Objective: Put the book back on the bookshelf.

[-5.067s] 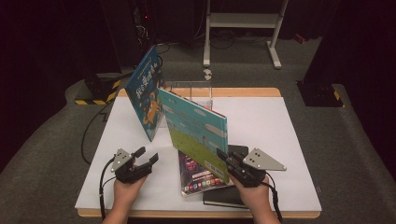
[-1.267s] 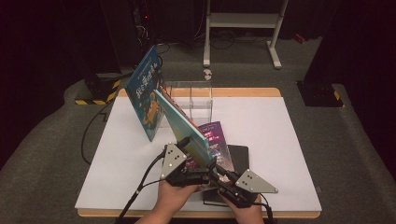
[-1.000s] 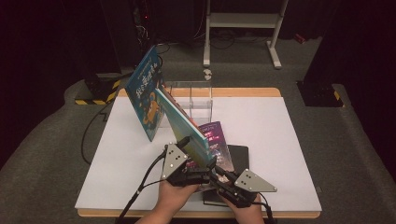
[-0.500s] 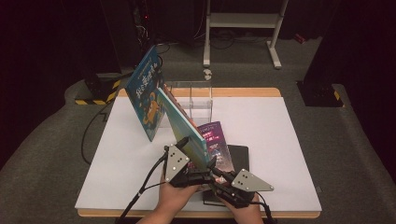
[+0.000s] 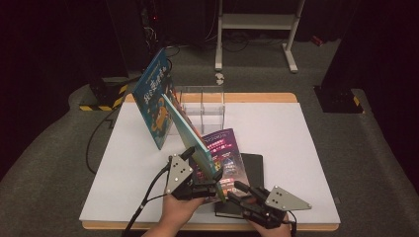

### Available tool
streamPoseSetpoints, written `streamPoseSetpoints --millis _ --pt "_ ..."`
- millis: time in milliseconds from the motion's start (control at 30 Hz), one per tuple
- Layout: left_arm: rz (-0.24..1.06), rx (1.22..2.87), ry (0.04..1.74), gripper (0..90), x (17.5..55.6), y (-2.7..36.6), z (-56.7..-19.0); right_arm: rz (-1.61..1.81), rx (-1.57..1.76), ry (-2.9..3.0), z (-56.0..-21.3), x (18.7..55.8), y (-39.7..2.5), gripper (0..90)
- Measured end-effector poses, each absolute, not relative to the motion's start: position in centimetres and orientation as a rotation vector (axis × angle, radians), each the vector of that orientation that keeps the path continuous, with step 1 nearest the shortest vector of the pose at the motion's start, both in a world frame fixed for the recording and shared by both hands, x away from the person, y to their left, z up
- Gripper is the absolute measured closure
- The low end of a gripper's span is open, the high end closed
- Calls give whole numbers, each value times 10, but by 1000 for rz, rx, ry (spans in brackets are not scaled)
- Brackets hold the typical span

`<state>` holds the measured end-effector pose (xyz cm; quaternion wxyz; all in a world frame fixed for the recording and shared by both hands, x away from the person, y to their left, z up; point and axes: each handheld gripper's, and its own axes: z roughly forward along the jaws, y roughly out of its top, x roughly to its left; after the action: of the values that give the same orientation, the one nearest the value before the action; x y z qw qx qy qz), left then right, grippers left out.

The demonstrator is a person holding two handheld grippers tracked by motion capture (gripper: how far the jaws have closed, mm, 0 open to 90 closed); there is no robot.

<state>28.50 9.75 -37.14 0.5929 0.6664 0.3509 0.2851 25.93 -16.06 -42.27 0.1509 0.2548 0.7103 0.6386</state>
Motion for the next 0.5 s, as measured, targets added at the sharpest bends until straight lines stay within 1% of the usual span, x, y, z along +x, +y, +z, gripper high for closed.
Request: streamPoseSetpoints --millis 267,500 --pt "723 1557 850 0 283 92 -372 1747 902 1934 -421 287 -174 576" --pt "756 1564 865 0 283 89 -374 1666 1005 1897 -432 318 -181 577"
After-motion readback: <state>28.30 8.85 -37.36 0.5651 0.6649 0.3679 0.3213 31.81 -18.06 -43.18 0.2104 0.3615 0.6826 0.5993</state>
